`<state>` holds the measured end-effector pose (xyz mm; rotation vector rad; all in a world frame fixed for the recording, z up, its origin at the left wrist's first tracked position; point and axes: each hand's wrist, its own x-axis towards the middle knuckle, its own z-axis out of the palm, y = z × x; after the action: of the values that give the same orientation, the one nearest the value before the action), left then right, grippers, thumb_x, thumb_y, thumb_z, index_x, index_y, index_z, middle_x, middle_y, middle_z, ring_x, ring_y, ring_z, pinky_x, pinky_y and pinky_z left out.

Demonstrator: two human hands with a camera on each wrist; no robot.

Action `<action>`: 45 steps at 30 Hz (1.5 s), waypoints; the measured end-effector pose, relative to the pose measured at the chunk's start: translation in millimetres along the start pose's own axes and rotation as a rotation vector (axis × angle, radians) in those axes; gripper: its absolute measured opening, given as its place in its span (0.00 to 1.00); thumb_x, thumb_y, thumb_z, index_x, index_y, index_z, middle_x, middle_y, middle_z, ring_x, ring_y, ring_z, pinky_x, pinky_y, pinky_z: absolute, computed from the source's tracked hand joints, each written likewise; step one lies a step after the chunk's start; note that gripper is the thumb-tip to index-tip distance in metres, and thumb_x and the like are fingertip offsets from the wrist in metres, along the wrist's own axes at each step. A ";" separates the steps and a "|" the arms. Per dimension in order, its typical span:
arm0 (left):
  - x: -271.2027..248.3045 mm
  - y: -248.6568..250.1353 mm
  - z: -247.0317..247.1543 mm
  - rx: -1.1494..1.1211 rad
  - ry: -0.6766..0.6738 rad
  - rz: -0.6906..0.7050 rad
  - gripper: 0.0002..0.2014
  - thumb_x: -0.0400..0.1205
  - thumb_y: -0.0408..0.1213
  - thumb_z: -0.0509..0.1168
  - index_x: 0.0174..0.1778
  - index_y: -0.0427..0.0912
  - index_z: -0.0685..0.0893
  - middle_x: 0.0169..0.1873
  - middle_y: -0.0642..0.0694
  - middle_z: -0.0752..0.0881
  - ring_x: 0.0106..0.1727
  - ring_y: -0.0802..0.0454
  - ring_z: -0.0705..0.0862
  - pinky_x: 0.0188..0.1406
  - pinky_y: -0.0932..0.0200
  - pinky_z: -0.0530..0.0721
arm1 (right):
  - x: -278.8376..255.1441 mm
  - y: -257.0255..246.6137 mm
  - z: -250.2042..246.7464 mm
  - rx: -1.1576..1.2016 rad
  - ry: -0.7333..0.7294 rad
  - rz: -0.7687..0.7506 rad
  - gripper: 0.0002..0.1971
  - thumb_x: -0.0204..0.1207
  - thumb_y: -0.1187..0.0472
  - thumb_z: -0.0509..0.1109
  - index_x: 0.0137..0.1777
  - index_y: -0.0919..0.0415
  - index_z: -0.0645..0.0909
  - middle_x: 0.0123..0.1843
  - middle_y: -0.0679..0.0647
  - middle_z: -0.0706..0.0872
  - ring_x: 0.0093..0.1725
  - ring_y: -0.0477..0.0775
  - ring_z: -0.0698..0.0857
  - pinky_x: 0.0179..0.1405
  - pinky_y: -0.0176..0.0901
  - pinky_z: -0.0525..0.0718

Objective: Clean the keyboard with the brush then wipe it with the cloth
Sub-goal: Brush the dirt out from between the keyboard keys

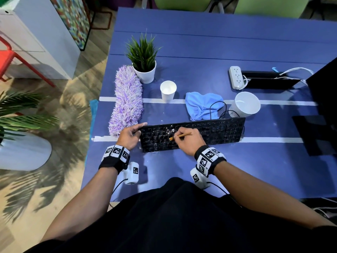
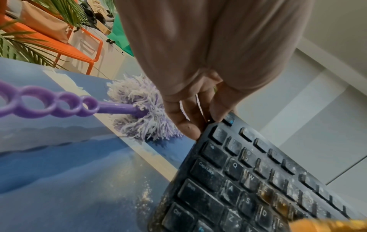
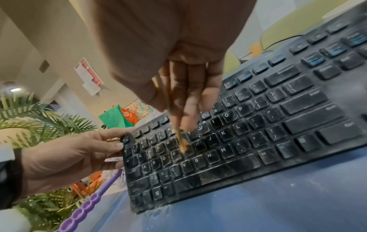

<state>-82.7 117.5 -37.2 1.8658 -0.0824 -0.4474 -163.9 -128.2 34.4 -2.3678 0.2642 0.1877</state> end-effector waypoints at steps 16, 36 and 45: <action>-3.2 0.5 -0.6 -0.010 -0.005 0.015 0.22 0.84 0.18 0.58 0.66 0.45 0.84 0.53 0.61 0.89 0.56 0.70 0.85 0.74 0.56 0.76 | -9.5 23.8 7.9 -0.041 -0.046 -0.055 0.04 0.73 0.53 0.69 0.38 0.48 0.80 0.37 0.46 0.89 0.36 0.52 0.85 0.39 0.46 0.85; -4.4 6.3 0.4 -0.002 -0.019 0.034 0.21 0.84 0.16 0.56 0.69 0.36 0.81 0.60 0.45 0.85 0.59 0.61 0.83 0.65 0.74 0.76 | -4.9 12.1 20.0 0.019 0.038 -0.034 0.05 0.72 0.58 0.69 0.36 0.53 0.79 0.31 0.37 0.83 0.30 0.38 0.81 0.35 0.33 0.77; -3.5 4.1 2.0 -0.007 -0.013 0.017 0.21 0.84 0.16 0.57 0.69 0.36 0.82 0.61 0.44 0.86 0.52 0.76 0.84 0.64 0.73 0.78 | -1.0 -2.4 36.2 0.047 -0.103 -0.116 0.03 0.73 0.58 0.70 0.39 0.53 0.81 0.33 0.44 0.86 0.31 0.51 0.83 0.37 0.42 0.85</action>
<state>-85.9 115.2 -33.0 1.8542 -0.1057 -0.4478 -166.4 -101.3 10.1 -2.3103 0.0811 0.2443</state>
